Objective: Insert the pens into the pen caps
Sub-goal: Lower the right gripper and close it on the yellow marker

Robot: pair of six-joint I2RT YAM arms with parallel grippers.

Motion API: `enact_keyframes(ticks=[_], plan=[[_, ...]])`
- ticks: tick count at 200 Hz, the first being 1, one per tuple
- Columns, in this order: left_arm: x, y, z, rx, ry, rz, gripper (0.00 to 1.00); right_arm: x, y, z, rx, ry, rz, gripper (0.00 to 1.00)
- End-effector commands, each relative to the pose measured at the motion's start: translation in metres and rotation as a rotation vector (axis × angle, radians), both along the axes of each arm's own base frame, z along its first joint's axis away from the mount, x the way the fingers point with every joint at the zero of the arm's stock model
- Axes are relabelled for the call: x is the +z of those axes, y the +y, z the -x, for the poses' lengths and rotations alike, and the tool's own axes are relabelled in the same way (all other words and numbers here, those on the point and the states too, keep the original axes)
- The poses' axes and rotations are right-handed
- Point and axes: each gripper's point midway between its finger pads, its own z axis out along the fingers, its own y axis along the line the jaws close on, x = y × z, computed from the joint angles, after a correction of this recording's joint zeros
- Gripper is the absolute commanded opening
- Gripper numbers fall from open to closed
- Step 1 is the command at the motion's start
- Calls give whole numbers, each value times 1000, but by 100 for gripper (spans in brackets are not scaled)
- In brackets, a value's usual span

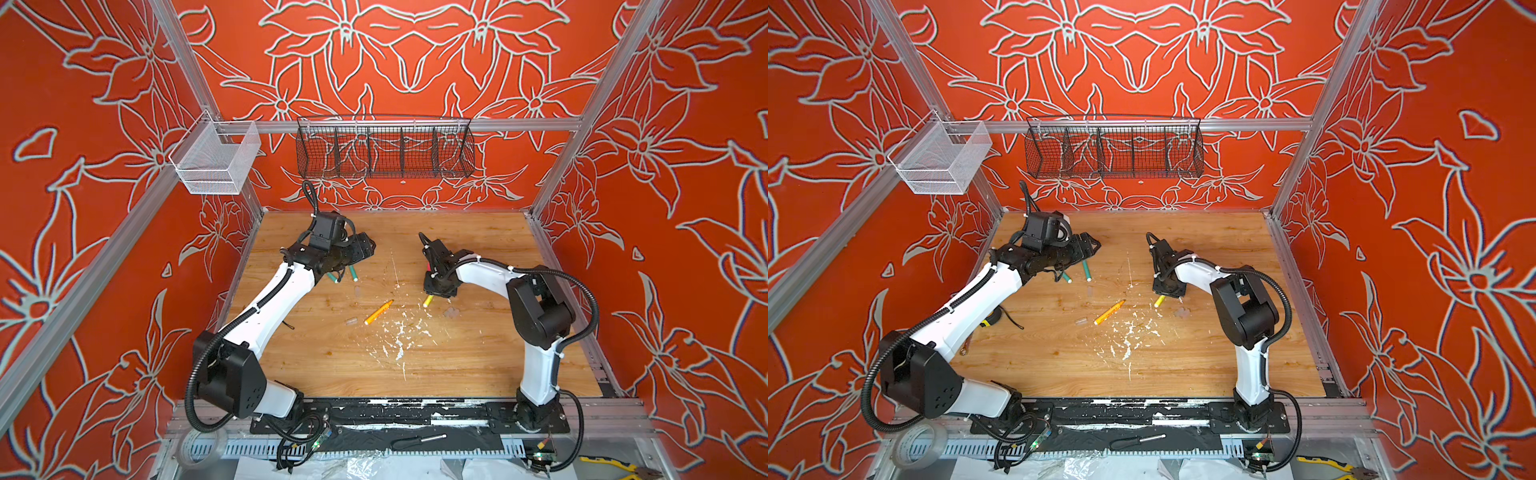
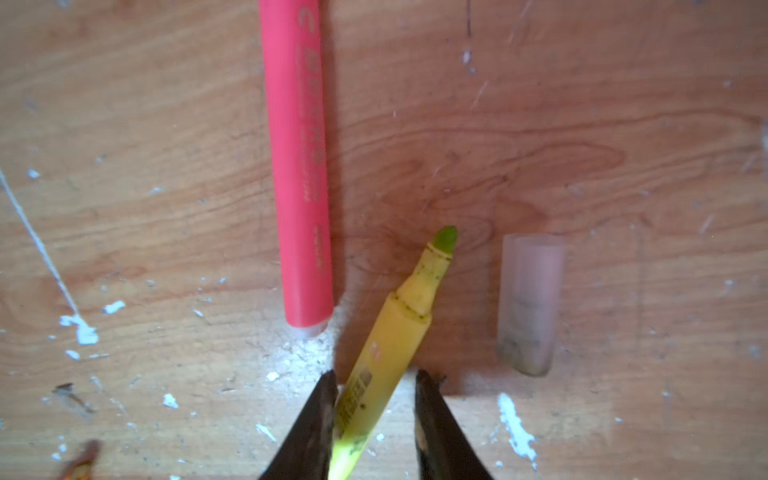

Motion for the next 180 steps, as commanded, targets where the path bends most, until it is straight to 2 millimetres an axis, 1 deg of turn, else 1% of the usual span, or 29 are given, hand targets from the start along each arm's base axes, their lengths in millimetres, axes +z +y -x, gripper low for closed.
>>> enact_keyframes(ticks=[1, 35, 77, 98, 118, 148, 168, 180], plan=[[-4, -3, -2, 1, 18, 21, 81, 8, -5, 4, 42, -7, 39, 34], [-6, -3, -3, 0, 29, 26, 81, 16, -6, 3, 79, -16, 59, 34], [-9, -3, -3, -1, 36, 21, 81, 14, -11, -2, 145, 22, 122, 32], [-11, -4, -4, -1, 39, 22, 81, 12, -8, -3, 173, 30, 122, 32], [-13, -4, -4, 0, 44, 21, 81, 13, -11, -5, 148, 29, 136, 32], [-15, -4, -4, -2, 52, 23, 81, 15, -13, -4, 97, 22, 126, 37], [-15, -5, -4, -5, 55, 29, 81, 14, -12, -2, 55, 18, 105, 40], [-14, -6, -4, -6, 55, 33, 81, 13, -10, -3, 33, 15, 89, 40]])
